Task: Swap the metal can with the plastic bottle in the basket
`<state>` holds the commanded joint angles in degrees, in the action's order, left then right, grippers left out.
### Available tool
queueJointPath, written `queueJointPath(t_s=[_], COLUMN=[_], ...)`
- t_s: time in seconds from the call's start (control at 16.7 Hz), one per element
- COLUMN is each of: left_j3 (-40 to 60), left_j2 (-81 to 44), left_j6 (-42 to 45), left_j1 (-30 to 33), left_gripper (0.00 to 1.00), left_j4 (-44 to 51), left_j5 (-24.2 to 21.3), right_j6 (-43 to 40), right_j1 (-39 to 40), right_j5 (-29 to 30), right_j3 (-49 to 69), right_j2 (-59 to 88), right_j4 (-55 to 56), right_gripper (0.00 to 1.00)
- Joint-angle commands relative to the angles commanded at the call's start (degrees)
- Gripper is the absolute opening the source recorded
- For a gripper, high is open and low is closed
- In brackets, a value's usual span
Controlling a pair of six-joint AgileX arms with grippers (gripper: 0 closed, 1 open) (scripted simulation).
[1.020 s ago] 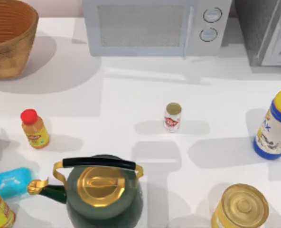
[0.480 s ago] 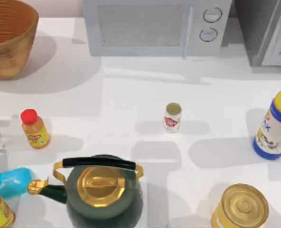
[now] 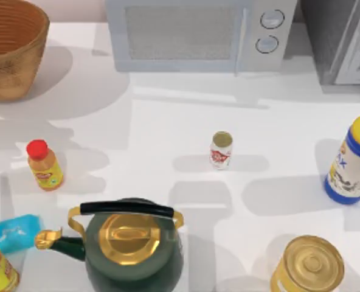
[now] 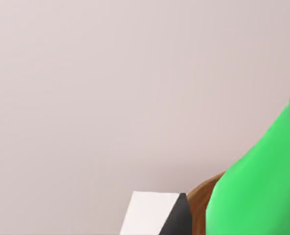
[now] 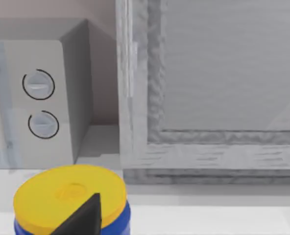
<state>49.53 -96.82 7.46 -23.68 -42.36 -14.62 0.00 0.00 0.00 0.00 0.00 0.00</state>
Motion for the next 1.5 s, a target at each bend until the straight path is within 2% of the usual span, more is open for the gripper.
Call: queueJointPath(t_s=[0.36,0.6,1.02,1.5], left_j3=[18.3,24.7,25.9,30.6], left_j2=[0.9,0.1,-0.7,-12.2], left_j6=[-2.4,-3.5,-3.6,-3.9], left_j1=[7.2,11.8,12.2,13.7], left_gripper=[0.0,0.0,0.0,0.0], left_j4=[23.6,31.5,31.2,25.3], left_j5=[2.2,1.8,1.8,3.0], right_j6=[0.0,0.0,0.0,0.0], right_j1=[0.0,0.0,0.0,0.0], right_j5=[0.0,0.0,0.0,0.0], right_j3=[0.0,0.0,0.0,0.0], right_j2=[0.0,0.0,0.0,0.0], right_j4=[0.0,0.0,0.0,0.0], right_gripper=[1.0,1.0,1.0,1.0])
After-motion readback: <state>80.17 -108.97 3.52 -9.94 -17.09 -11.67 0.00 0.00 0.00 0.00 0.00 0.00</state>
